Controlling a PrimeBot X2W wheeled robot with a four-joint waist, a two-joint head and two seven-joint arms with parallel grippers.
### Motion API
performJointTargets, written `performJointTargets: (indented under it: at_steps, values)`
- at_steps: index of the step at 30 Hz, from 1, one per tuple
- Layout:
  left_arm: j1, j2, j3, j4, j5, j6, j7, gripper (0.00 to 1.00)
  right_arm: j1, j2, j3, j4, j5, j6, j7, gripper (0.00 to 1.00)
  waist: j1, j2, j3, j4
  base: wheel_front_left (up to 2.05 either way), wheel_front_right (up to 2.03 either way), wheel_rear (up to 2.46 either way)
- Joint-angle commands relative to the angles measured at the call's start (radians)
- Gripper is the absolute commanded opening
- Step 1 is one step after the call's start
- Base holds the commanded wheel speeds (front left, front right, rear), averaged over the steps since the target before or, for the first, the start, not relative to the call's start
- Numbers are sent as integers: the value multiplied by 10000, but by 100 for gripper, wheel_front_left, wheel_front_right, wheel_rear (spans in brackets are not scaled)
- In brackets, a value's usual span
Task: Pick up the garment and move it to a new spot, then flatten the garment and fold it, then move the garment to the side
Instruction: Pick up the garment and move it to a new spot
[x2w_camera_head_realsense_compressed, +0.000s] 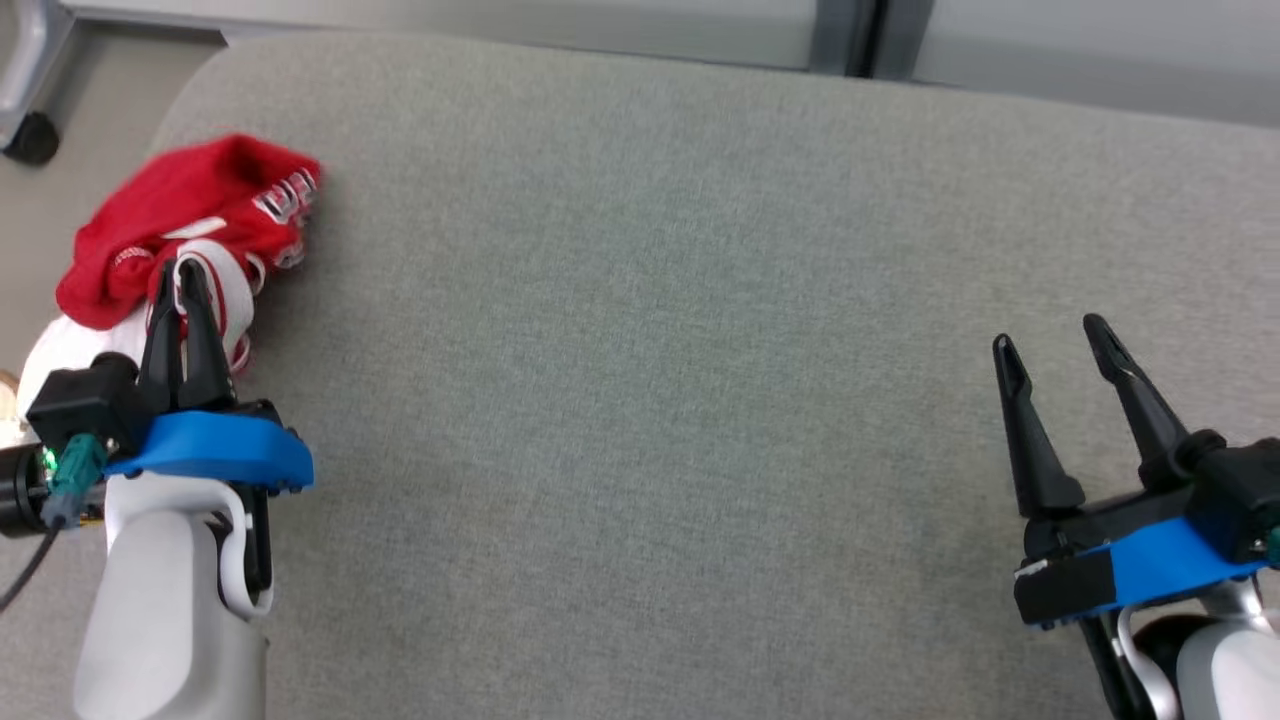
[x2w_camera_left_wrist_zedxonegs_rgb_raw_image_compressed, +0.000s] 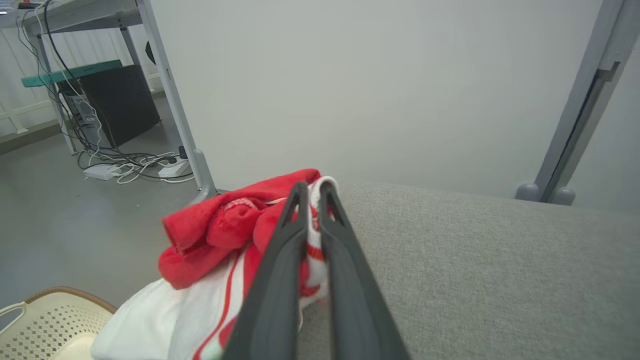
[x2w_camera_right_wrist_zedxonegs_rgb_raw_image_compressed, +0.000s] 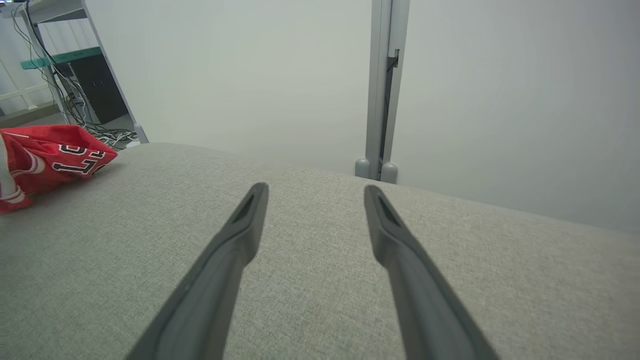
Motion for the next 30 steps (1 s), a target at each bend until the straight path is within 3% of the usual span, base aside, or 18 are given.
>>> performJointTargets:
  at_steps: [1,11,21,27,30]
  values:
    - [374,-29,-16,-415,158,13,-45,0,167,58,45,107,58,-3,-93,100,3,1,-614,-412,0,0,0]
    - [2036,-515,-969,-2537,508,-269,-26,0,652,293,138,350,136,-3,-206,100,3,1,-1702,-1460,0,0,0]
    - [1261,-851,-3613,-2300,238,-880,434,0,559,547,229,663,363,-3,-519,100,3,1,-1320,-3854,0,0,0]
    - [373,-903,-5672,-1952,-153,-970,510,0,476,660,218,1136,641,-1,-920,100,3,1,-856,-5177,0,0,0]
    - [176,-906,-6339,-1815,-361,-971,546,0,433,678,235,1261,712,-1,-1053,100,3,1,-685,-5499,0,0,0]
